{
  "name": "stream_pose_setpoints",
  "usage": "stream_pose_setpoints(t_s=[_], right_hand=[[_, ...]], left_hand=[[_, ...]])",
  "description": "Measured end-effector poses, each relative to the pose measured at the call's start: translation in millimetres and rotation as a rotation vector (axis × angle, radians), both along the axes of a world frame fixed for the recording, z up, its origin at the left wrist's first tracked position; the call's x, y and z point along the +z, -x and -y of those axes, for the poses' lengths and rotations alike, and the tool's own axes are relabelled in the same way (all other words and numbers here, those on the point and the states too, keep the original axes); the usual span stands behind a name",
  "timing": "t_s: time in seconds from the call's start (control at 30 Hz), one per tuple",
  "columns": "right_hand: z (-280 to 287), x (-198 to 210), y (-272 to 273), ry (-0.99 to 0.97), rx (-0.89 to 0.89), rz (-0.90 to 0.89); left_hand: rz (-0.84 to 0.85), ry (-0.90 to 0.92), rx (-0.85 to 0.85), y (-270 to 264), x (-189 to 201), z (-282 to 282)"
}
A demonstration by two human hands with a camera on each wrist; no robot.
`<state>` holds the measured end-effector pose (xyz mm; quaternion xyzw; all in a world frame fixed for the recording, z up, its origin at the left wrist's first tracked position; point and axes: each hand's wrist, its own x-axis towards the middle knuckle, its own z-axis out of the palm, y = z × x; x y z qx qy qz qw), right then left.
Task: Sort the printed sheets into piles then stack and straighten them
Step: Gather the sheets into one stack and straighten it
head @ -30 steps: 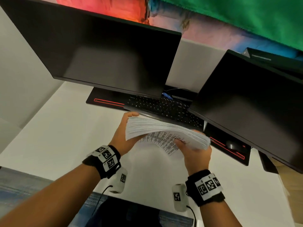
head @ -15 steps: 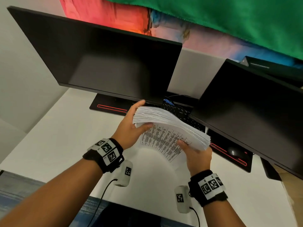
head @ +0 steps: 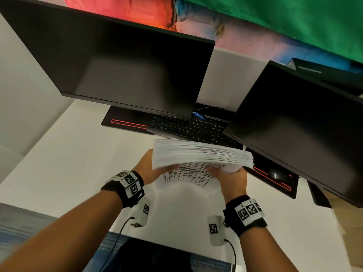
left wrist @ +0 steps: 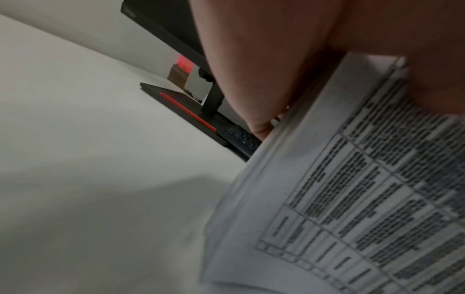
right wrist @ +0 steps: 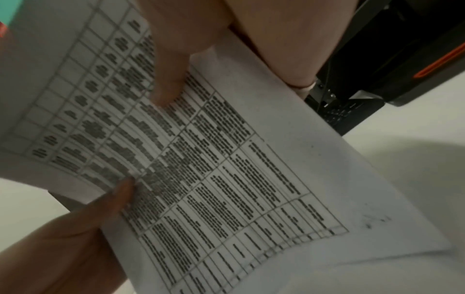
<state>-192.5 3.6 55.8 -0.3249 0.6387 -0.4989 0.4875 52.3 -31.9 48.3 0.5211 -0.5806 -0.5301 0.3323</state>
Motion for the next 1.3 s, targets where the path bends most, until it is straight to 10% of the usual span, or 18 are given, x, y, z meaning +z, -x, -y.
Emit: stream_pose_setpoints(t_s=[0.93, 1.3], right_hand=[[-6.3, -21.1, -26.5, 0.057, -0.137, 0.085], [0.9, -10.4, -12.5, -0.017, -0.01, -0.193]], left_hand=[[0.038, 0.156, 0.341, 21.5, -18.7, -4.6], [0.12, 0.052, 0.335, 10.4, -6.1, 5.6]])
